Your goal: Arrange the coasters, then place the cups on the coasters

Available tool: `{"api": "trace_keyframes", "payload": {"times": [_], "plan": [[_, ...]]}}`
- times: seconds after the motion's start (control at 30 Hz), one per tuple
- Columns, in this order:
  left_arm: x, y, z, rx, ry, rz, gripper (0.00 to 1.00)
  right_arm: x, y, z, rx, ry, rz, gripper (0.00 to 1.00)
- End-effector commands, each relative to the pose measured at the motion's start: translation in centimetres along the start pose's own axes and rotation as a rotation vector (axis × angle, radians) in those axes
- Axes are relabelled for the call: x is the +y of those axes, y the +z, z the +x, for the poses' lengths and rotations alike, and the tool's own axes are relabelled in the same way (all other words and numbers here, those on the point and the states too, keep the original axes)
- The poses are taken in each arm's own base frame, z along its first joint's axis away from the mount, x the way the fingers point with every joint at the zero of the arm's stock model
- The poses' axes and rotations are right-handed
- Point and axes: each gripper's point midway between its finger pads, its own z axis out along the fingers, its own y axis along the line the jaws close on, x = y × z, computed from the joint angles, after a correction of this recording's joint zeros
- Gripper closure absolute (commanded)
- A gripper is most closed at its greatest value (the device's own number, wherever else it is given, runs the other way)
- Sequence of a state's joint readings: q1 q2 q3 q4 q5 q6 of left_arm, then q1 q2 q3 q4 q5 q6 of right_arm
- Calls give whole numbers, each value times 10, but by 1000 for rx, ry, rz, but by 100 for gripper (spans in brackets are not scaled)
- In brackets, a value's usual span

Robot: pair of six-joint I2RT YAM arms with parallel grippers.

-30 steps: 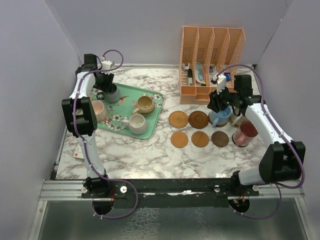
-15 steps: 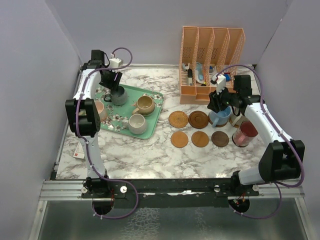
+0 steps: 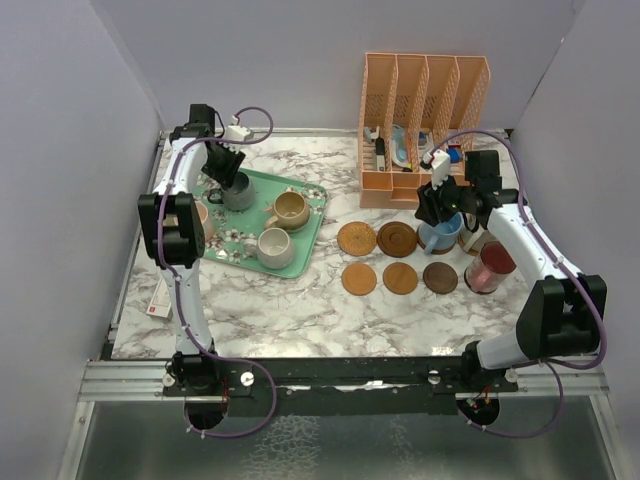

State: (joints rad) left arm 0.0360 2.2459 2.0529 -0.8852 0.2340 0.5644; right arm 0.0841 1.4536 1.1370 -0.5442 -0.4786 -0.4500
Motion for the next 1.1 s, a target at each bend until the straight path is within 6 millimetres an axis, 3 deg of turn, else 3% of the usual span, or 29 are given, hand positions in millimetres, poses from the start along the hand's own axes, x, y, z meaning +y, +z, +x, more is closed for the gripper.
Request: {"api": "trace_keyframes", "payload": {"times": [0.0,0.27,0.53,0.67,0.83,1.07], "plan": [[0,-4,-10,-5,59,-9,59,-3,2,0,0,-18,17,53],[5,1,-14,3,78,-26,71,-3,3,2,4,-17,17,53],[6,-9,-19,-10,109,-34,88,0,1,-6,-19,-17,1,53],[3,-26,-29,-42,149,-41,100,-4,-6,-20,-48,-19,17,52],[-4,-58,-47,-95,180,-74,100,-4,-17,-48,-97,-24,10,49],[-19,-112,-78,-214,114,-128,100,5,-17,-85,-119,-23,-39,43]]}}
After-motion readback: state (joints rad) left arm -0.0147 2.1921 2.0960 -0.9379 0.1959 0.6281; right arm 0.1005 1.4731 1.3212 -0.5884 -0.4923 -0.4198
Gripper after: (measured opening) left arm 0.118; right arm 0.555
